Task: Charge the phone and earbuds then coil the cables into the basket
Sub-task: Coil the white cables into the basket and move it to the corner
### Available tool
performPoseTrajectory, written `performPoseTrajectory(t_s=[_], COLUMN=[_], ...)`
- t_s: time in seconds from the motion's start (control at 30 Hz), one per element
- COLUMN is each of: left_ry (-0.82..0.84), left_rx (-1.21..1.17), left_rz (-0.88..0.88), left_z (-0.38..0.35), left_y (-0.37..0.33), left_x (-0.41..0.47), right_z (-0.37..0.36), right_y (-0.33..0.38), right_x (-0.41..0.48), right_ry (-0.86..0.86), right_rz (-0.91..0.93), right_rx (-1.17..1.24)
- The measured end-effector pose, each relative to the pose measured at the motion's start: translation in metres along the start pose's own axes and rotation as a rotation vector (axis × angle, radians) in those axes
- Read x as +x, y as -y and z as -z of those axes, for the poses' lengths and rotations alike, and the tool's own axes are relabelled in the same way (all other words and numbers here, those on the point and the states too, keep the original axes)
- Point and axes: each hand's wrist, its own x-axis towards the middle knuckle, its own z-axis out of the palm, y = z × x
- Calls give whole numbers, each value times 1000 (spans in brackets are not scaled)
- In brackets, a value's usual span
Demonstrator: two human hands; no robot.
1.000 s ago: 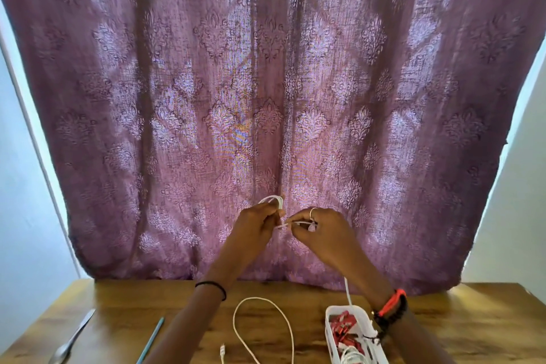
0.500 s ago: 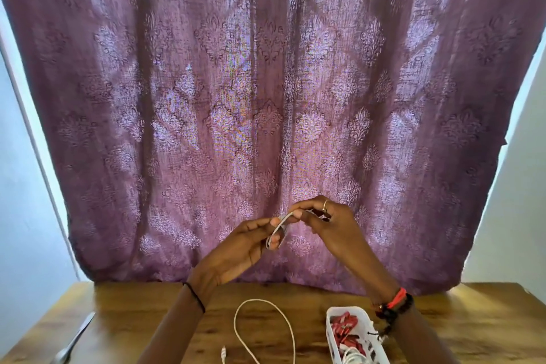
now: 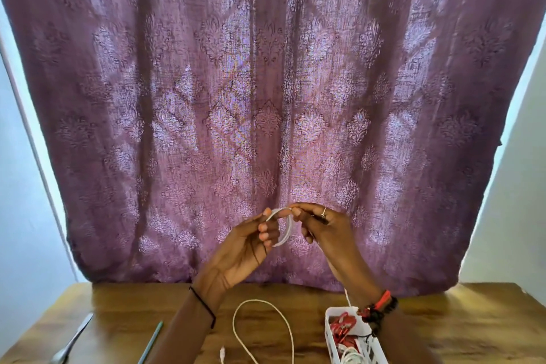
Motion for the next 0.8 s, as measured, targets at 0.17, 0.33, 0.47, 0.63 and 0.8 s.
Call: performPoseTrajectory(t_s=[0.17, 0.33, 0.47, 0.63, 0.8], left_ry=[13, -60, -132, -344, -460], left_rx=[-122, -215, -266, -54, 740], left_rz=[-56, -179, -262, -432, -606], left_z=[-2, -3, -3, -10, -9], left_y=[8, 14, 16, 20, 27], left_x=[6, 12, 18, 24, 18], right_z=[-4, -6, -10, -13, -17], right_y=[-15, -33, -41, -49, -43], right_x=[1, -7, -12, -27, -40], right_ry=[-121, -190, -130, 125, 328], right_rz=[-1, 217, 289, 187, 148], right_rx=[-78, -505, -715, -940, -1105])
